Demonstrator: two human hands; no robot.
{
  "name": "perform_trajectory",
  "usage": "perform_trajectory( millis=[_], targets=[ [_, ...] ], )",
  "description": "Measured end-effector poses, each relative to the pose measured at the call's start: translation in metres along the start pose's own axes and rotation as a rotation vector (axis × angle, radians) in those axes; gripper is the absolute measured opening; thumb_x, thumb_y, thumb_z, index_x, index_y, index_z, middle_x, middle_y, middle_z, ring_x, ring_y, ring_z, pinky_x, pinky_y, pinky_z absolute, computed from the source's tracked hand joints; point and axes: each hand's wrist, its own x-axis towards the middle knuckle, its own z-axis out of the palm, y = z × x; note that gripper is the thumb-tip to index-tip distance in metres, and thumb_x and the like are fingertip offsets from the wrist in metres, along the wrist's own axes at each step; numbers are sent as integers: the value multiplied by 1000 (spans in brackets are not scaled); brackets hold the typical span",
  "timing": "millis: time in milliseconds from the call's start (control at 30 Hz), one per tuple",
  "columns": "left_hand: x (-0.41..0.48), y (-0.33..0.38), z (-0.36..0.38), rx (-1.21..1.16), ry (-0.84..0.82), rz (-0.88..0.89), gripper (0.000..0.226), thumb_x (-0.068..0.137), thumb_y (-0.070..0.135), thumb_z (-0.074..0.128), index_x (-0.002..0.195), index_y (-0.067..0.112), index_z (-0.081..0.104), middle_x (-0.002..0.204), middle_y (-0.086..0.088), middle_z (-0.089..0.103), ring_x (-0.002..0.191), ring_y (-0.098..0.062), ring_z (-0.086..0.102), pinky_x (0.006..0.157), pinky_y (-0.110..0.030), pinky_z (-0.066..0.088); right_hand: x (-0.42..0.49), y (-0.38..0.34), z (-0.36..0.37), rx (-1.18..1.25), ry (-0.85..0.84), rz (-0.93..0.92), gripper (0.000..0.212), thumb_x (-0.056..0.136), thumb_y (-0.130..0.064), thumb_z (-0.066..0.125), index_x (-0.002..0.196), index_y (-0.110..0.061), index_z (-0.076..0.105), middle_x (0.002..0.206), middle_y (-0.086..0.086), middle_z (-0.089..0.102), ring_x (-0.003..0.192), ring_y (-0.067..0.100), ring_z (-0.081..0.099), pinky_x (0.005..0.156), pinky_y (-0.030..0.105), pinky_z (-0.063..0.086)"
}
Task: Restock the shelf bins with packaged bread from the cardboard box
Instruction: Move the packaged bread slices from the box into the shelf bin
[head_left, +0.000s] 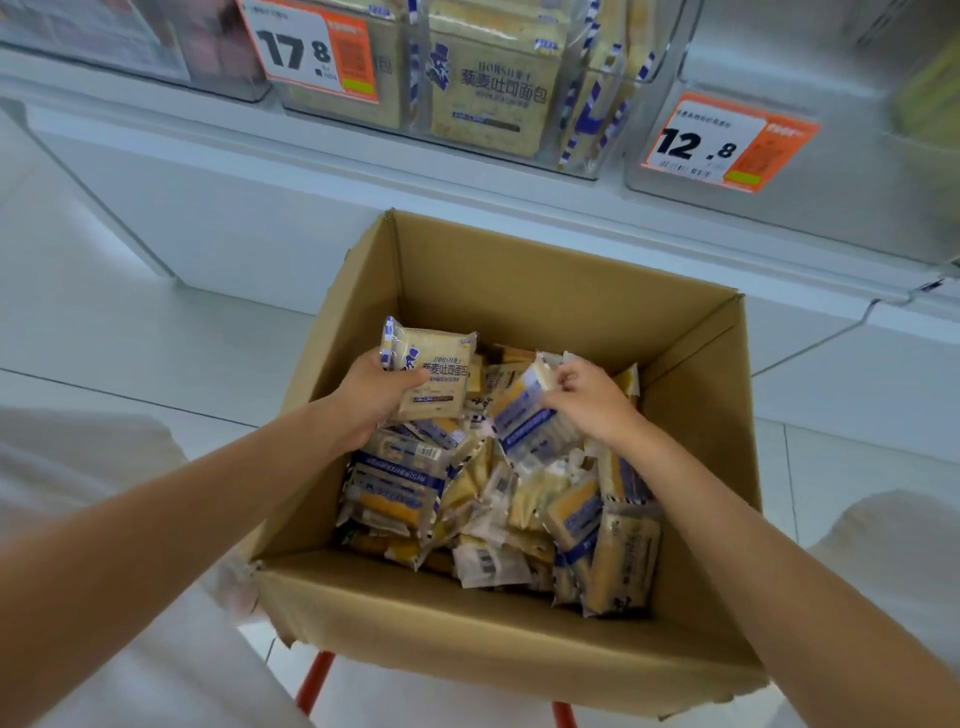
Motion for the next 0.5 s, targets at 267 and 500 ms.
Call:
perform_trajectory(
  millis=[267,500],
  targets=[
    [-18,28,20,-155,-271,43,46,97,48,50,125,14,65,116,-14,71,111,-33,67,89,-49,56,-44,-68,23,369,-249,-254,21,97,-32,57,114,-40,65,145,-19,46,131,-2,42,104,25,37],
    [-8,34,18,-252,-278,6,30,101,25,52,130,17,57,119,-12,70,109,-29,68,92,-50,54,-12,-53,8,383,-60,-26,71,82,-41,75,143,-26,41,138,-6,52,115,9,56,82,18,46]
  ],
)
